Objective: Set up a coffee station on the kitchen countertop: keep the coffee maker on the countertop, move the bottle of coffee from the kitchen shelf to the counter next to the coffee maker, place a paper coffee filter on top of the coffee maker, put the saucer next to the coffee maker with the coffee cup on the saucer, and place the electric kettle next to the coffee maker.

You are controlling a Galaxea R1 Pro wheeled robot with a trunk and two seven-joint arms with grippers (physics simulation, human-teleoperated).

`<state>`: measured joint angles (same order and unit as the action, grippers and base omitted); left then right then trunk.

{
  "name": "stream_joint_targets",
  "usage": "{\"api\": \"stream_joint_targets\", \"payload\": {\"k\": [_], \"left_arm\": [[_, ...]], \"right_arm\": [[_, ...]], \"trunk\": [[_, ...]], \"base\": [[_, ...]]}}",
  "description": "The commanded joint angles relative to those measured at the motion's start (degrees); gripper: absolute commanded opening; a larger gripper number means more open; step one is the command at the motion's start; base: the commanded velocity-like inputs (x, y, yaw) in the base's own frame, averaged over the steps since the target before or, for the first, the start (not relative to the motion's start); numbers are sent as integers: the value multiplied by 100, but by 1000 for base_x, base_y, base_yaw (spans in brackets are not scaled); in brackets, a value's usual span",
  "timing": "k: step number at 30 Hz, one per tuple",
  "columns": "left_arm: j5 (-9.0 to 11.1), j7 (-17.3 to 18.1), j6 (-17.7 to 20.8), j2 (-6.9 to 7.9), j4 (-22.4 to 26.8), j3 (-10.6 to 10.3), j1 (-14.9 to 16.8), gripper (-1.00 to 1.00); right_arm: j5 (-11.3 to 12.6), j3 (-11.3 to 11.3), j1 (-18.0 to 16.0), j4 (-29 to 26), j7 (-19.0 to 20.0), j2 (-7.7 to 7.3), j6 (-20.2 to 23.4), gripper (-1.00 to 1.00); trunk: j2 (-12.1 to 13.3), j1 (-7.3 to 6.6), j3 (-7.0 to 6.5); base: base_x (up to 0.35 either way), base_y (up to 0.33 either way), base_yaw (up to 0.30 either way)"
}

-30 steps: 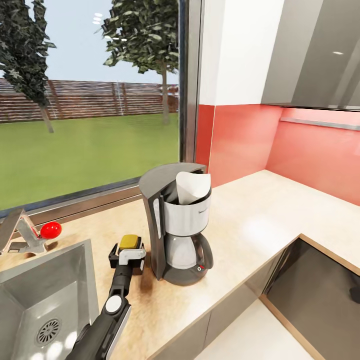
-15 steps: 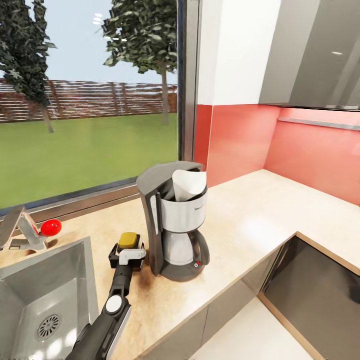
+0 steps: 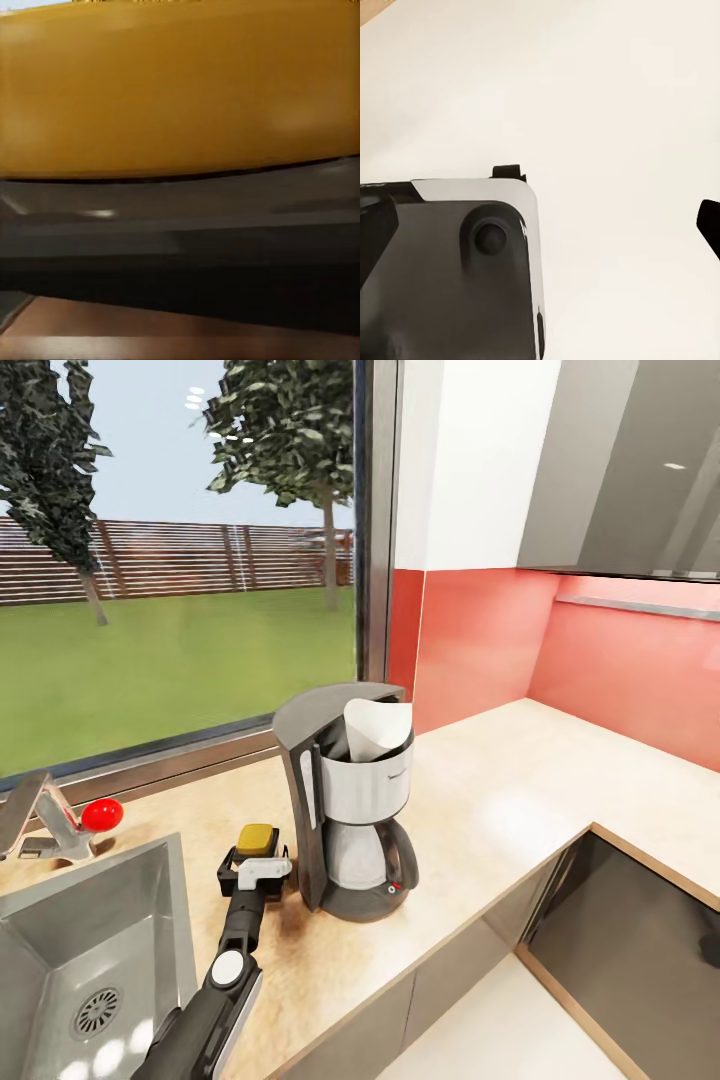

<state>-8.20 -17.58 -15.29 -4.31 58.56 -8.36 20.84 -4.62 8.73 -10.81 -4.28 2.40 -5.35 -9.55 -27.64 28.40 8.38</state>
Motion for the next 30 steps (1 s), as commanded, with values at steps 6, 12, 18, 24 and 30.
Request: {"api": "stream_joint_targets", "payload": {"k": [6, 12, 18, 24, 30], "left_arm": [[-64, -53, 0, 0, -3, -8, 4, 100], [-67, -53, 0, 0, -3, -8, 0, 100], [-67, -53, 0, 0, -2, -8, 2, 100], [-67, -53, 0, 0, -3, -8, 3, 100], [-59, -53, 0, 12, -20, -8, 0, 100]], "right_arm": [[-48, 50, -2, 6, 23, -1, -21, 100], [-48, 50, -1, 6, 23, -1, -21, 100], [-48, 50, -4, 6, 23, -1, -21, 100], [-48, 50, -4, 6, 23, -1, -21, 100], [-48, 50, -2, 6, 23, -1, -21, 100]], "trunk": [[-10, 2, 10], [-10, 2, 10], [-10, 2, 10], [-10, 2, 10], [-10, 2, 10]], "base": [[-57, -18, 0], [-220, -93, 0], [-39, -17, 0], [-133, -1, 0], [-319, 0, 0]]}}
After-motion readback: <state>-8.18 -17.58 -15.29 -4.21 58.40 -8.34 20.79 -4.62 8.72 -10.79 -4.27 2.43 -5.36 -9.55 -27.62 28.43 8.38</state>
